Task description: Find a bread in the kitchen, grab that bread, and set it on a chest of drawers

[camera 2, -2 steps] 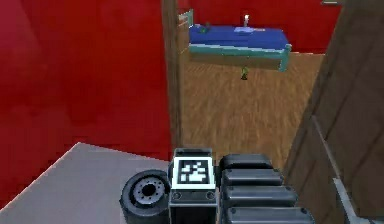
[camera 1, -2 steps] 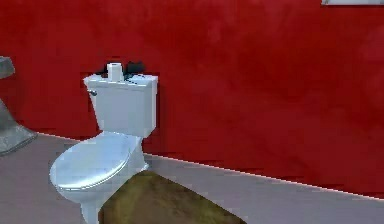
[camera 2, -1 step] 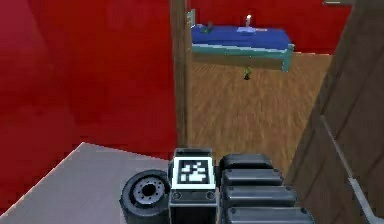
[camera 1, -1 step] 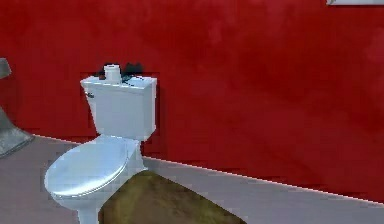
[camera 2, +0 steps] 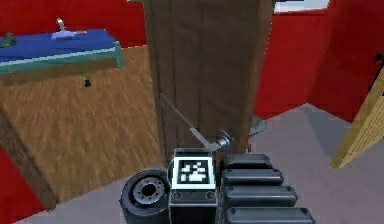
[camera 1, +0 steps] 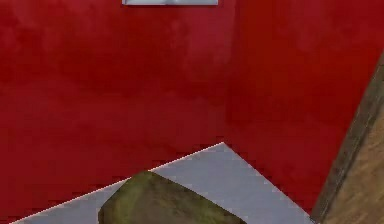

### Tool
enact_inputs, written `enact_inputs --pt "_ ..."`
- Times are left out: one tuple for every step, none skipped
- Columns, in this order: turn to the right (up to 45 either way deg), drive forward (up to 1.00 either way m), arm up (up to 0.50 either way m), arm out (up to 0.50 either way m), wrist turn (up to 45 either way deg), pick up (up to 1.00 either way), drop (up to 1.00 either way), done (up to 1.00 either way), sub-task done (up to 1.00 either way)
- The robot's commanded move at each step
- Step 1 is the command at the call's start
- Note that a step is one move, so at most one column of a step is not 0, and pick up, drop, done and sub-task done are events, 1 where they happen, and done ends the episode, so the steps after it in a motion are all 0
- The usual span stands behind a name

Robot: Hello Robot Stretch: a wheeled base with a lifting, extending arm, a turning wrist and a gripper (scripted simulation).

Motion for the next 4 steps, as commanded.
enact_inputs --pt "30.0 0.00 0.00 0.00 0.0 0.00 0.00 0.00 0.00" --pt "0.0 0.20 0.00 0.00 0.0 0.00 0.00 0.00 0.00" --pt "33.0 0.00 0.00 0.00 0.0 0.00 0.00 0.00 0.00" --pt "3.0 0.00 0.00 0.00 0.0 0.00 0.00 0.00 0.00"
